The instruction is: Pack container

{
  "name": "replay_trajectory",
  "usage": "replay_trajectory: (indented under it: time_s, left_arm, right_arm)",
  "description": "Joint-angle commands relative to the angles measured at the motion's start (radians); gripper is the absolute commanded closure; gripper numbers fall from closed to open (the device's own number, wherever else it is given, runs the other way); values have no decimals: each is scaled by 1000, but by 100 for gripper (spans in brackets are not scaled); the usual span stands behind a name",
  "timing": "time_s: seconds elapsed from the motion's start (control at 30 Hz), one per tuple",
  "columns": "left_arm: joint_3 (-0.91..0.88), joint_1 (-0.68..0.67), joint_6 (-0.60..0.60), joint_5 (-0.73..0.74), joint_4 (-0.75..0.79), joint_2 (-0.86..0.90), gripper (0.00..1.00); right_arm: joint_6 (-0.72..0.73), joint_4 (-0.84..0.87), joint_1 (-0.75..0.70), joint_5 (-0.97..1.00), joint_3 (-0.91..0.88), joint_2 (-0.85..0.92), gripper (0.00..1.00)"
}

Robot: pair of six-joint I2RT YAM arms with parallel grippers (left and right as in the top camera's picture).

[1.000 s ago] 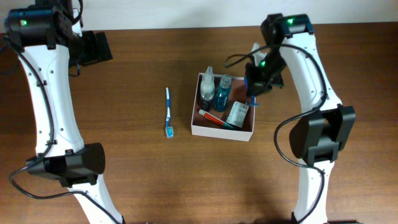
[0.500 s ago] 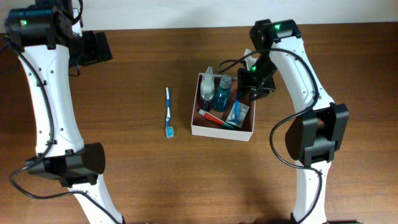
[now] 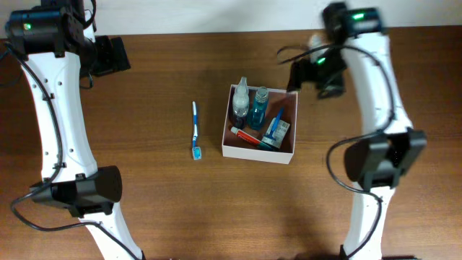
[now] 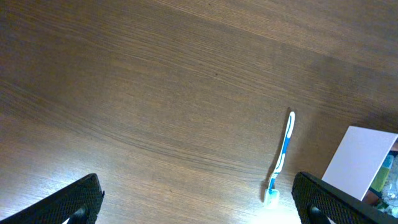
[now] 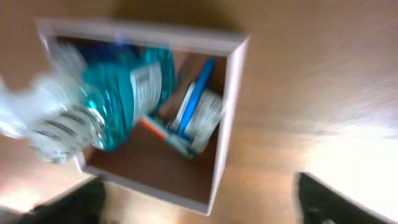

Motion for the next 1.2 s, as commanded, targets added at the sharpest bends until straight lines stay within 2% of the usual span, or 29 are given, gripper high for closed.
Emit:
replay_trajectory:
  time_s: [0.0, 0.2, 0.5, 0.73, 1.17]
  left_arm:
    - [-1, 2, 16, 3, -1, -20, 0]
    - [-1, 2, 16, 3, -1, -21, 0]
    - [-1, 2, 16, 3, -1, -21, 1]
    - [-1, 2, 16, 3, -1, -20, 0]
    - [-1, 2, 16, 3, -1, -20, 0]
  right_arm:
    - [-13, -8, -107, 15, 70, -96, 1]
    - [-33, -8, -311, 152, 29, -140, 1]
    - [-32, 8, -538, 167, -190, -138, 1]
    - [-31, 27, -593, 166, -246, -138, 1]
    - [-32, 27, -593, 167, -246, -137, 1]
